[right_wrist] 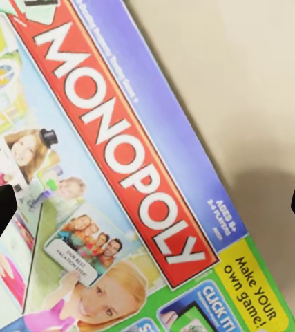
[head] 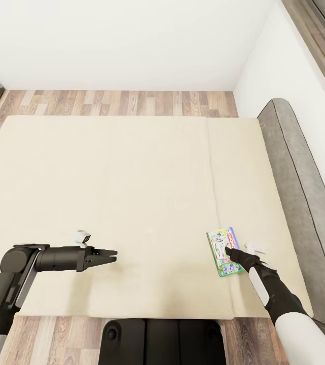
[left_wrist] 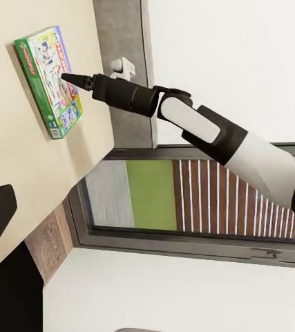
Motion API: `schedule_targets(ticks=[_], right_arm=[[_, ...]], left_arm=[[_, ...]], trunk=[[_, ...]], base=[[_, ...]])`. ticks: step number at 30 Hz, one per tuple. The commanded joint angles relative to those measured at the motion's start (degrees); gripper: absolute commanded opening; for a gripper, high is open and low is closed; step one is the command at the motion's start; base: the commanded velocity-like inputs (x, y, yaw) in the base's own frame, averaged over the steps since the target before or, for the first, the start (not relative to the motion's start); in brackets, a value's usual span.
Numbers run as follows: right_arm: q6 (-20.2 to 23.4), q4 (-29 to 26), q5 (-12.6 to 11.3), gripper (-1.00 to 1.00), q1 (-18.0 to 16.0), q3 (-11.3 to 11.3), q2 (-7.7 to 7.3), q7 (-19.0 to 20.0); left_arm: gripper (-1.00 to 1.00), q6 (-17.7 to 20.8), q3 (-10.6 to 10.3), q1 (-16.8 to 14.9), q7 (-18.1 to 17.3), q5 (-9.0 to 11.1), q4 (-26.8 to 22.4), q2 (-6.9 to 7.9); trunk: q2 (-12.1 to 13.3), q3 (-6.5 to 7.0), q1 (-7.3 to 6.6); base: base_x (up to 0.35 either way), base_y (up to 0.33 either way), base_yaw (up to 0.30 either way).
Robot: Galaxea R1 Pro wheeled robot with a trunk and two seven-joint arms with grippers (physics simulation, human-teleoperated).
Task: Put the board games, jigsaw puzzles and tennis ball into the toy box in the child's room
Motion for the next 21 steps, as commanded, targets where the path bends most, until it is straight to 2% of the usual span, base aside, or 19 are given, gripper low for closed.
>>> schedule_targets(ticks=[1,21], right_arm=[[0.3,-0.1,-0.4,1.0,0.0,-0.1,0.01,0.0],[0.4,1.2,-0.5,1.0,-0.1,-0.1,-0.02,0.8]], left_arm=[[1.0,0.6,0.0,0.0,-0.2,0.0,0.0,0.02],[1.0,0.6,0.0,0.0,-0.2,0.0,0.0,-0.01]], trunk=[[-0.1,-0.06,0.03],[-0.1,-0.06,0.03]], base=[[0.0,0.0,0.0],[0.0,0.0,0.0]])
